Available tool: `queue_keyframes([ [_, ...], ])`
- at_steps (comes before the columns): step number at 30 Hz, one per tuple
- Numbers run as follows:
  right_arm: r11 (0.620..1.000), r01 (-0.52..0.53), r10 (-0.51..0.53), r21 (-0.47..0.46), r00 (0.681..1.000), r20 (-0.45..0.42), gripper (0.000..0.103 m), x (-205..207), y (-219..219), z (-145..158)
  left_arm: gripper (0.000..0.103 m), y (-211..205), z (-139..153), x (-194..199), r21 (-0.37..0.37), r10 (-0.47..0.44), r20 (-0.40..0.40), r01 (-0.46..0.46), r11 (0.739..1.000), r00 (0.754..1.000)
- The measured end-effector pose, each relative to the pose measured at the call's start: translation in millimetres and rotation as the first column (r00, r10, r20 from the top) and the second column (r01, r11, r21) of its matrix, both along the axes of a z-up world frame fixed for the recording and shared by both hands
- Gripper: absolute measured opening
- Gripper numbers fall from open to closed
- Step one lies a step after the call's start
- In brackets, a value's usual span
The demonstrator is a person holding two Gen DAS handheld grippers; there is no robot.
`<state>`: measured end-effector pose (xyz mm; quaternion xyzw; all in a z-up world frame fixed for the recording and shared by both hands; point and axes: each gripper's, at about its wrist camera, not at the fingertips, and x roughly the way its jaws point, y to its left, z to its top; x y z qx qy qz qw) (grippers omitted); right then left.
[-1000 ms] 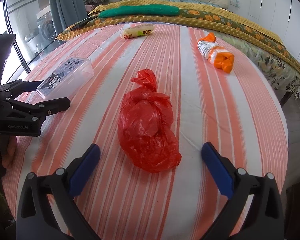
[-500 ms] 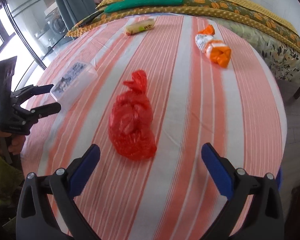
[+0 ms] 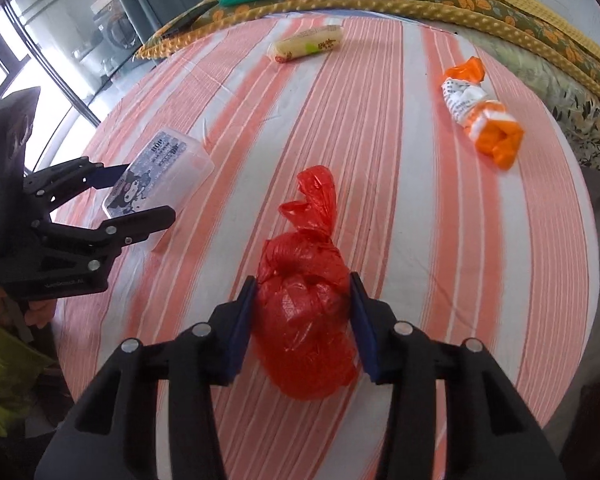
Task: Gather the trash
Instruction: 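Close the right tool on the red plastic bag and lift it, then carry box and red bag to the blue wastebasket and open both tools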
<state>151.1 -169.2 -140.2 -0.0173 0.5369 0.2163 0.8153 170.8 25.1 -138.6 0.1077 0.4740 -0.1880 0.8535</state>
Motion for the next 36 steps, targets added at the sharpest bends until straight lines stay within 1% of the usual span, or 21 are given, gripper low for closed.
queue_keyframes([
  [2, 1.0, 0.006, -0.006, 0.015, 1.0, 0.027, 0.043, -8.2, -6.4, 7.8, 0.066, -0.7, 1.5, -2.5, 0.005, -0.004, 0.011, 0.004, 1.0, 1.0],
  [7, 0.996, 0.043, -0.049, 0.082, 0.997, 0.064, 0.043, -28.0, -40.5, 24.0, 0.064, -13.4, 15.7, -16.8, -0.035, -0.03, 0.041, 0.031, 0.999, 0.999],
  [10, 0.988, 0.098, -0.109, 0.121, 0.99, 0.085, 0.043, -40.5, -79.4, 32.6, 0.064, -35.9, 26.4, -27.3, -0.064, -0.076, 0.056, 0.079, 0.995, 0.996],
  [13, 0.973, 0.185, -0.2, 0.141, 0.975, 0.1, 0.043, -53.6, -128.8, 37.9, 0.064, -66.2, 31.3, -34.9, -0.078, -0.126, 0.059, 0.13, 0.988, 0.99],
  [15, 0.96, 0.244, -0.259, 0.14, 0.96, 0.106, 0.043, -63.8, -161.5, 38.3, 0.064, -85.2, 27.4, -36.4, -0.071, -0.161, 0.039, 0.163, 0.984, 0.986],
  [18, 0.947, 0.294, -0.308, 0.128, 0.945, 0.107, 0.043, -77.8, -196.1, 35.7, 0.064, -98.6, 13.1, -35.8, -0.05, -0.165, 0.001, 0.165, 0.985, 0.986],
  [22, 0.944, 0.301, -0.316, 0.133, 0.943, 0.108, 0.043, -94.5, -213.3, 33.0, 0.065, -99.9, -5.6, -31.0, -0.02, -0.15, -0.061, 0.149, 0.989, 0.987],
  [28, 0.946, 0.275, -0.298, 0.171, 0.946, 0.13, 0.043, -101.9, -212.3, 38.5, 0.065, -112.8, -11.4, -21.6, 0.062, -0.162, -0.075, 0.166, 0.984, 0.984],
  [31, 0.944, 0.271, -0.299, 0.191, 0.944, 0.138, 0.043, -105.7, -215.5, 41.3, 0.062, -117.5, -13.4, -18.4, 0.093, -0.16, -0.071, 0.167, 0.982, 0.984],
  [33, 0.94, 0.278, -0.307, 0.197, 0.942, 0.139, 0.043, -108.9, -221.5, 42.5, 0.061, -122.0, -11.2, -17.9, 0.095, -0.162, -0.062, 0.167, 0.981, 0.985],
  [36, 0.929, 0.32, -0.347, 0.186, 0.928, 0.136, 0.043, -108.3, -244.8, 40.3, 0.061, -139.4, 0.1, -23.8, 0.048, -0.187, -0.056, 0.19, 0.981, 0.981],
])
